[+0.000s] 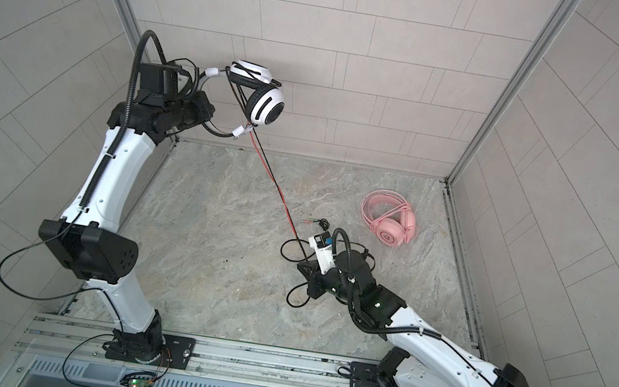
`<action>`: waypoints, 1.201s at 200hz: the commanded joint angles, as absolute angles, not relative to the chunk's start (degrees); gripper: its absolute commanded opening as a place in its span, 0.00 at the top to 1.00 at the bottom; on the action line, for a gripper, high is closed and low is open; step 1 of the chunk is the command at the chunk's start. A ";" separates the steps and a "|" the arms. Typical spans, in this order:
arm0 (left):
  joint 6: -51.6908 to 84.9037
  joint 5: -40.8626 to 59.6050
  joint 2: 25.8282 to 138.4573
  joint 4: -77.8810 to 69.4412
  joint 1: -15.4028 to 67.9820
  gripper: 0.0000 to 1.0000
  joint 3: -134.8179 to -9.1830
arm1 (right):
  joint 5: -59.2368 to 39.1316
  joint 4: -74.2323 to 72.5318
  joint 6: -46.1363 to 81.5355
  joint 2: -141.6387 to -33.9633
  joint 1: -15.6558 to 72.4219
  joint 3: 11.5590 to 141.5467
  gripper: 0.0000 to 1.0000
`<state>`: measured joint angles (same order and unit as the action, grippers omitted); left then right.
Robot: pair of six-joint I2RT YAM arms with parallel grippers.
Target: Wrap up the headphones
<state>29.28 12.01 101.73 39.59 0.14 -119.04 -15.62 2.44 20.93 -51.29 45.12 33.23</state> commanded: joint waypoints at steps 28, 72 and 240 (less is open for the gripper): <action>25.26 -5.62 104.66 39.46 0.56 1.00 -120.05 | -7.82 25.82 14.95 -42.31 46.98 46.35 1.00; 16.41 -14.45 105.28 40.56 6.51 1.00 -114.40 | -5.49 31.73 9.79 -43.87 47.02 61.65 0.99; -4.32 12.01 84.89 45.68 35.68 1.00 -81.01 | -11.93 20.82 11.29 -63.04 15.26 79.38 1.00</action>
